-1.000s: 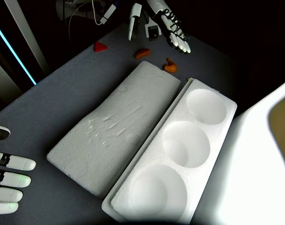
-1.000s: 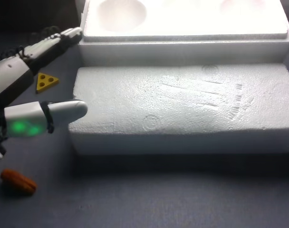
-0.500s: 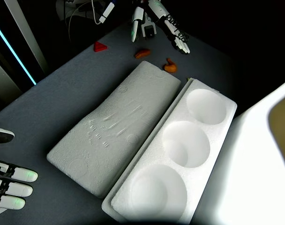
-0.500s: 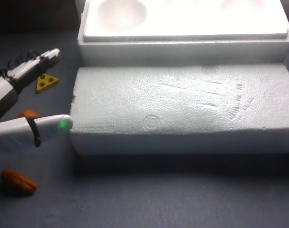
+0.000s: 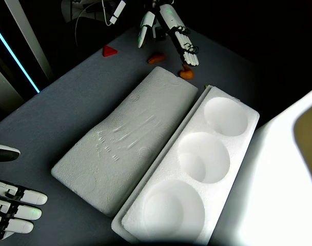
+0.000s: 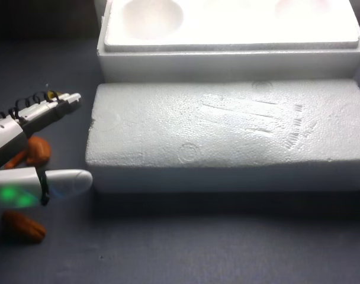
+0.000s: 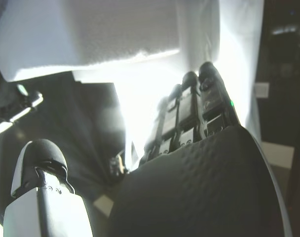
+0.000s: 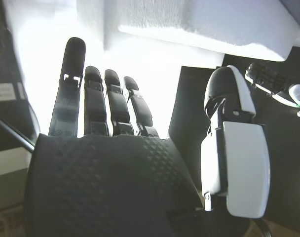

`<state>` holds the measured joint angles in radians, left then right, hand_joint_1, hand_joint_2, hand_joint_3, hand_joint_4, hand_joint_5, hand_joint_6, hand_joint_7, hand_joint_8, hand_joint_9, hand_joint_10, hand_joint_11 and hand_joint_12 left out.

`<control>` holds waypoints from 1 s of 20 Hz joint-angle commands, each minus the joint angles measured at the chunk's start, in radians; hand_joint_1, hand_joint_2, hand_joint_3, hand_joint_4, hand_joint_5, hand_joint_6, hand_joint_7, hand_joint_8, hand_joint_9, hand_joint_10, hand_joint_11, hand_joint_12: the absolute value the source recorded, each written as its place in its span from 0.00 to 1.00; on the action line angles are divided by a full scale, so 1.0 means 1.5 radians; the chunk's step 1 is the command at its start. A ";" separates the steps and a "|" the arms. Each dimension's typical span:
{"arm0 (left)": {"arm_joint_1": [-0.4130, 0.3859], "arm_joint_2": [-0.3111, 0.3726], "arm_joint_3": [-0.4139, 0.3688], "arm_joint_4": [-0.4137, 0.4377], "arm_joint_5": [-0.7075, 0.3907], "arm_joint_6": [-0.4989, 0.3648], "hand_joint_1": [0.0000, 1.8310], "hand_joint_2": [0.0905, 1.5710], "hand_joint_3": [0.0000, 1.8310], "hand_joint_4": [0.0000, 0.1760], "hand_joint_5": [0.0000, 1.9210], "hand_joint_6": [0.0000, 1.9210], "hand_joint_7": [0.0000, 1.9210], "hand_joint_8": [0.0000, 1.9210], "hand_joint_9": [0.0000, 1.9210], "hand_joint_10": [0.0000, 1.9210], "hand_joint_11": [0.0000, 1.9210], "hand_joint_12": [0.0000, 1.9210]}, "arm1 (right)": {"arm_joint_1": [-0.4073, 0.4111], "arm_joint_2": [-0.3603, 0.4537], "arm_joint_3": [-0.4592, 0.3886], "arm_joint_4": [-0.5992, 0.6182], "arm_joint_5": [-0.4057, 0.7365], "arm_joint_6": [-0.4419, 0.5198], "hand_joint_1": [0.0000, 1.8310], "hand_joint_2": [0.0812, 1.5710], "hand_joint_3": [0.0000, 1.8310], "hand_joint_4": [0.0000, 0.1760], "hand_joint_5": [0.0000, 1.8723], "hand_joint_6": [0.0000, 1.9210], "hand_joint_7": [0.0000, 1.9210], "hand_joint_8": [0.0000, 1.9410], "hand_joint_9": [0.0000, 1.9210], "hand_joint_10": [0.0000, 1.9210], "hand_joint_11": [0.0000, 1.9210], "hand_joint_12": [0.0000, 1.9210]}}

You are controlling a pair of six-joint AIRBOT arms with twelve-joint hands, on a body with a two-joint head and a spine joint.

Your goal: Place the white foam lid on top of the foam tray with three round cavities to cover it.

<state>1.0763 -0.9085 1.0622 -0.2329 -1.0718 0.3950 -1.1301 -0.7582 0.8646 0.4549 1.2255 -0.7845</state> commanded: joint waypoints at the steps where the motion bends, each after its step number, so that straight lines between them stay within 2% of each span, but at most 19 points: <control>1: -0.004 -0.002 0.006 -0.012 -0.072 -0.004 0.26 0.60 0.00 0.00 0.04 0.01 0.00 0.00 0.00 0.00 0.00 0.00 | 0.008 0.001 0.007 0.006 0.056 0.001 0.28 0.70 0.00 0.00 0.00 0.00 0.00 0.00 0.00 0.00 0.00 0.22; 3: -0.004 -0.007 0.008 -0.019 -0.067 0.003 0.28 0.59 0.00 0.00 0.04 0.01 0.00 0.00 0.00 0.00 0.00 0.00 | 0.021 -0.011 0.017 0.007 0.036 -0.001 0.28 0.71 0.00 0.00 0.00 0.00 0.00 0.00 0.00 0.00 0.00 0.13; 5: -0.004 -0.014 0.014 -0.028 -0.064 0.005 0.27 0.59 0.00 0.00 0.04 0.01 0.00 0.00 0.00 0.00 0.00 0.00 | 0.031 -0.021 0.026 0.009 0.021 -0.003 0.30 0.71 0.00 0.00 0.00 0.00 0.00 0.00 0.00 0.00 0.00 0.17; 8: -0.005 -0.022 0.021 -0.035 -0.058 0.009 0.26 0.59 0.00 0.00 0.04 0.01 0.00 0.00 0.00 0.00 0.00 0.00 | 0.038 -0.032 0.036 0.014 0.009 -0.004 0.30 0.72 0.00 0.00 0.00 0.00 0.00 0.00 0.00 0.00 0.00 0.18; 9: -0.005 -0.024 0.021 -0.039 -0.054 0.014 0.26 0.60 0.00 0.00 0.04 0.00 0.00 0.00 0.00 0.00 0.00 0.00 | 0.042 -0.035 0.039 0.016 0.004 -0.005 0.30 0.71 0.00 0.00 0.00 0.00 0.00 0.00 0.00 0.00 0.00 0.23; 10: -0.006 -0.026 0.021 -0.041 -0.054 0.017 0.26 0.60 0.00 0.00 0.04 0.00 0.00 0.00 0.00 0.00 0.00 0.00 | 0.046 -0.038 0.041 0.018 0.000 -0.006 0.30 0.71 0.00 0.00 0.00 0.00 0.00 0.00 0.00 0.00 0.00 0.23; 11: -0.006 -0.029 0.022 -0.047 -0.054 0.020 0.26 0.60 0.00 0.00 0.03 0.00 0.00 0.00 0.00 0.00 0.00 0.00 | 0.052 -0.044 0.046 0.022 -0.007 -0.010 0.32 0.72 0.00 0.00 0.00 0.00 0.00 0.00 0.00 0.00 0.00 0.20; 12: -0.006 -0.031 0.023 -0.049 -0.054 0.021 0.25 0.59 0.00 0.00 0.03 0.00 0.00 0.00 0.00 0.00 0.00 0.00 | 0.054 -0.048 0.049 0.025 -0.010 -0.010 0.33 0.72 0.00 0.00 0.00 0.00 0.00 0.00 0.00 0.00 0.00 0.07; 13: -0.006 -0.034 0.025 -0.053 -0.054 0.021 0.25 0.59 0.00 0.00 0.03 0.00 0.00 0.00 0.00 0.00 0.00 0.00 | 0.058 -0.053 0.054 0.028 -0.014 -0.010 0.33 0.71 0.00 0.00 0.00 0.00 0.00 0.00 0.00 0.00 0.00 0.00; 20: -0.010 -0.041 0.030 -0.059 -0.048 0.025 0.26 0.59 0.00 0.00 0.05 0.01 0.00 0.00 0.00 0.00 0.00 0.00 | 0.069 -0.072 0.067 0.042 -0.024 -0.010 0.34 0.70 0.00 0.00 0.00 0.00 0.00 0.00 0.00 0.00 0.02 0.01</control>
<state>1.0679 -0.9695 1.1011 -0.3153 -1.0252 0.4366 -1.0344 -0.8730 0.9596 0.5140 1.0744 -0.8024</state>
